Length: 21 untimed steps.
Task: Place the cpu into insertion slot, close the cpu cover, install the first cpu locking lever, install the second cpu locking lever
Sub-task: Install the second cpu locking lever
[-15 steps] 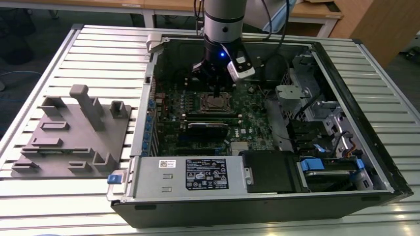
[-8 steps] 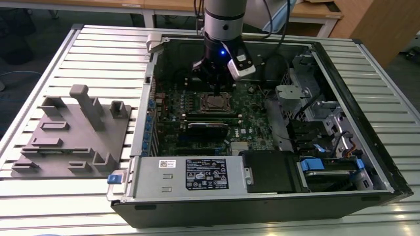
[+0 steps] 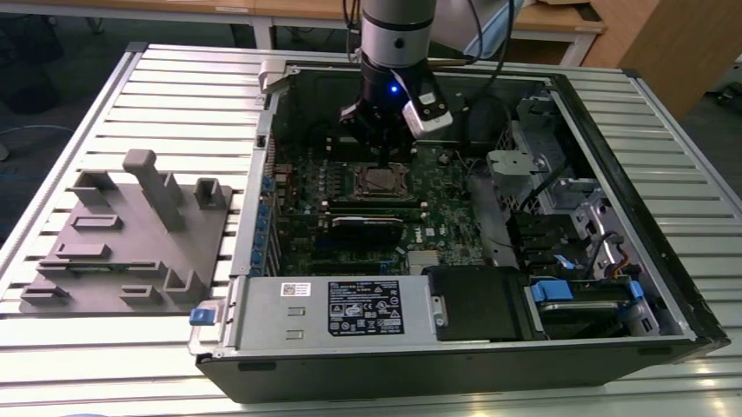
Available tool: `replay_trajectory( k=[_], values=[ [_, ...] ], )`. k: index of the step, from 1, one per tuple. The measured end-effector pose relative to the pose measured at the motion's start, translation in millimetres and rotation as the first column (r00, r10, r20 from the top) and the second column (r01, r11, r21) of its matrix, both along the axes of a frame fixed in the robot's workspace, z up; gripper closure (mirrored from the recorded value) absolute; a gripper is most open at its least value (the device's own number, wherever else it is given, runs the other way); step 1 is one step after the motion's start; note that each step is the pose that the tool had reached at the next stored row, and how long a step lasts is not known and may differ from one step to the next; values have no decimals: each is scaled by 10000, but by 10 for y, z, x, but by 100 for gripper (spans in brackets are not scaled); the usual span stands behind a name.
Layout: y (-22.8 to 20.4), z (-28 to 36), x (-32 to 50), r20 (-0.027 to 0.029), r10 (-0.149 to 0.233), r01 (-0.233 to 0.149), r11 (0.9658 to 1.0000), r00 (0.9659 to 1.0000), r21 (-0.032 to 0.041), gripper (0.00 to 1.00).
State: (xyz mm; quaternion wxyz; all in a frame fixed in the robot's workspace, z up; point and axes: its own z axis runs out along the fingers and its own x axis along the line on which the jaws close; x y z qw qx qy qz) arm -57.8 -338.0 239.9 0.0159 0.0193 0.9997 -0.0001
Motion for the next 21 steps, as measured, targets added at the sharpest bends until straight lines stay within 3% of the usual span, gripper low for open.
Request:
replay_trajectory(
  k=[12,16,17,18,21],
  values=[
    [-12,4,0,-1,1,-1,10000,10000,-2,89],
    [-42,3,0,0,-1,1,10000,10000,-1,89],
    [-74,4,0,-1,0,0,10000,10000,-1,89],
    [-82,39,0,-2,0,0,10000,10000,-3,89],
    [-82,45,0,-1,0,0,10000,10000,-2,89]
  ],
)
